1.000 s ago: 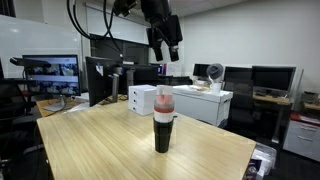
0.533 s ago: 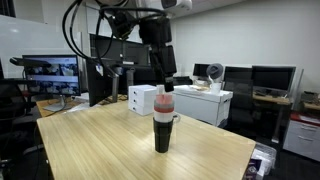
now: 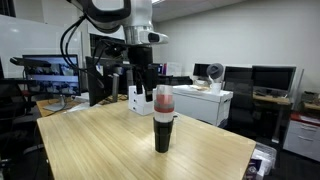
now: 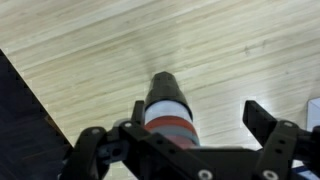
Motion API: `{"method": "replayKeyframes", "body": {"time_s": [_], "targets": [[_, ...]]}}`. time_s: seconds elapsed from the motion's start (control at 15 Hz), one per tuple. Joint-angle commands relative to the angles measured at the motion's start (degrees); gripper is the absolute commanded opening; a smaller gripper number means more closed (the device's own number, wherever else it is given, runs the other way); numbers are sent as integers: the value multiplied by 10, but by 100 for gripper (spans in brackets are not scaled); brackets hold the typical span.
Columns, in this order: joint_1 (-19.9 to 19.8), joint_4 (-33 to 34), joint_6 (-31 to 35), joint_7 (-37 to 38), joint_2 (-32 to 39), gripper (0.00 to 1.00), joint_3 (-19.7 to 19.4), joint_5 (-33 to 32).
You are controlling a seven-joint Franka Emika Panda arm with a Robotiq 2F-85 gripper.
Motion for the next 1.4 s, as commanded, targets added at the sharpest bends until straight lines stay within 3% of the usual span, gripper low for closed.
{"method": "replayKeyframes", "body": {"time_s": [0.0,0.4,1.0,1.33], "targets": [[13,-48,-4,-98,-44,100,8,12],[26,-59,-52,-202,-54,100,1,13],[31,-59,-84,-433,-65,100,-12,50],[32,-74,-97,-393,-80,100,5,44]]}}
